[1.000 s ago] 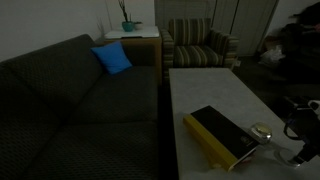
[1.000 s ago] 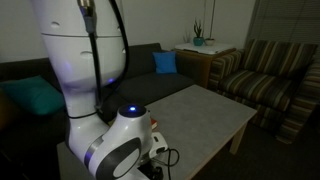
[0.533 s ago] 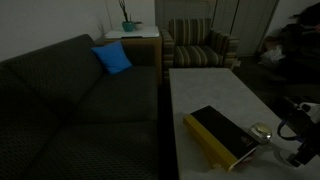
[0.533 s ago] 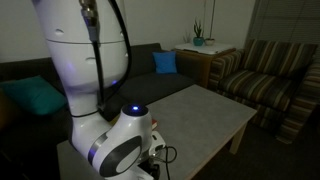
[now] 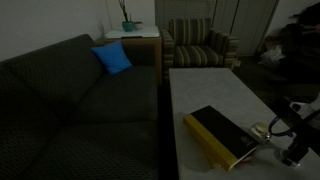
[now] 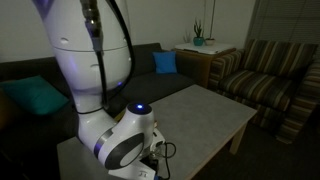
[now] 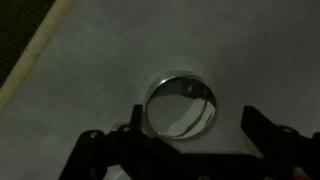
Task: Pick the lid on the table and put it on the silver bottle
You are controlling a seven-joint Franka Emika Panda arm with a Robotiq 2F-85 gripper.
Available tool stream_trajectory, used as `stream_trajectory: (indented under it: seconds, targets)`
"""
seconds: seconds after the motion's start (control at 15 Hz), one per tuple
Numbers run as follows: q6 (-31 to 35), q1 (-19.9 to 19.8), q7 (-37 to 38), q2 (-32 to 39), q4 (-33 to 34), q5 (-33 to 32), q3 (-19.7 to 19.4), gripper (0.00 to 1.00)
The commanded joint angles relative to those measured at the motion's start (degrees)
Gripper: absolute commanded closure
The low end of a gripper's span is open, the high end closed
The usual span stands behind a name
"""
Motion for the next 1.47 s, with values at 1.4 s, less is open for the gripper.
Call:
stream_trajectory:
  seconds: [1.4]
  targets:
    - [-14.43, 0.48, -0.84, 2.58, 9.80, 8.37, 2.49, 0.00]
